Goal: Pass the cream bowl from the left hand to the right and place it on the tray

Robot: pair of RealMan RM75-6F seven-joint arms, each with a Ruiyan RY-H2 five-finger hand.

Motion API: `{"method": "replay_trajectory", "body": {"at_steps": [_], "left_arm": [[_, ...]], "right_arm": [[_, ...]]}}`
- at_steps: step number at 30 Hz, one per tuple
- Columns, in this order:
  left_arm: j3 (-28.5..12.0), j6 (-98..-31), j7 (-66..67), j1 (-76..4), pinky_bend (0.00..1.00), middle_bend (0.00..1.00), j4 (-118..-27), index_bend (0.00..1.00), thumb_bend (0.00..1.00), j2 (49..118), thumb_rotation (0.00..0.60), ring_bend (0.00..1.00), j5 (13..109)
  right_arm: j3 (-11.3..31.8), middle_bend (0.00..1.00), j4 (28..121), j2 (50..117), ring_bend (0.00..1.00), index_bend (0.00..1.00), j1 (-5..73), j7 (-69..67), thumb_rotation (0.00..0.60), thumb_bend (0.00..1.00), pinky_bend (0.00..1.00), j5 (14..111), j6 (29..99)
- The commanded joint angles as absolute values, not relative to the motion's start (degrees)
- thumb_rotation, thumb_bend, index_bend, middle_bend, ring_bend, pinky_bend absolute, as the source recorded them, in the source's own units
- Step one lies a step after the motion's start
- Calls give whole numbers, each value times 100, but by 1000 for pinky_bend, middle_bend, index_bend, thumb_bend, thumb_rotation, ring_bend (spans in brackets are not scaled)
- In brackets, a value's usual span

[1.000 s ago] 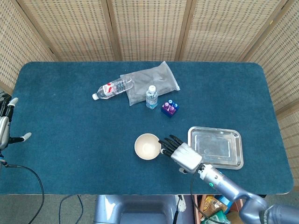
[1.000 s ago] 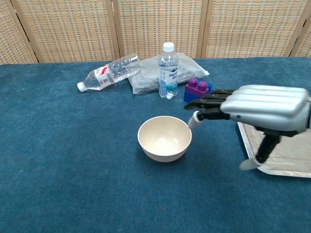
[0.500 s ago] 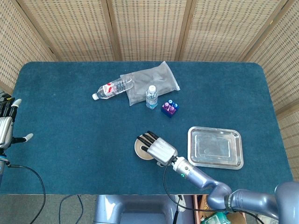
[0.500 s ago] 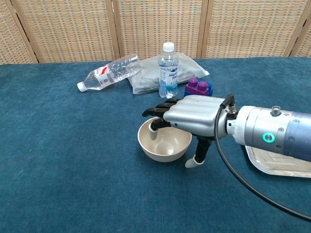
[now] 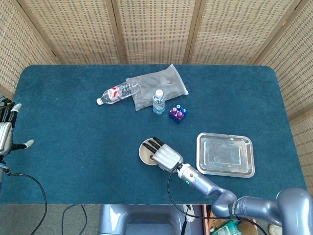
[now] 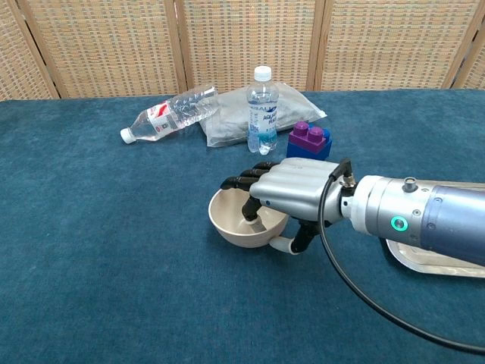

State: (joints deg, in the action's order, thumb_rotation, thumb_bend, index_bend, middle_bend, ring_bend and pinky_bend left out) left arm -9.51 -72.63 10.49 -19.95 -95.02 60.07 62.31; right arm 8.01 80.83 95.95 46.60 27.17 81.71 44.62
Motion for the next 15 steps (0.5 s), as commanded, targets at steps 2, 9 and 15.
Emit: {"method": "replay_trajectory", "body": {"at_steps": [2, 9, 15], "left_arm": [[-955, -7260, 1041, -1980, 0, 0, -9512, 0, 0, 6003, 600, 0, 6243], [-964, -7183, 1038, -1979, 0, 0, -9507, 0, 0, 5999, 600, 0, 6252], [-952, -7088, 1044, -2000, 0, 0, -9501, 0, 0, 6011, 600, 0, 6280]], "right_arm": [[765, 0, 8018, 9628, 0, 619, 4667, 2562, 600, 569, 0, 8280, 4635], [757, 0, 8375, 9106, 0, 644, 4497, 2282, 600, 573, 0, 8557, 5241], [647, 0, 8936, 8103, 0, 646, 4079, 1944, 600, 573, 0, 8693, 5828]]}}
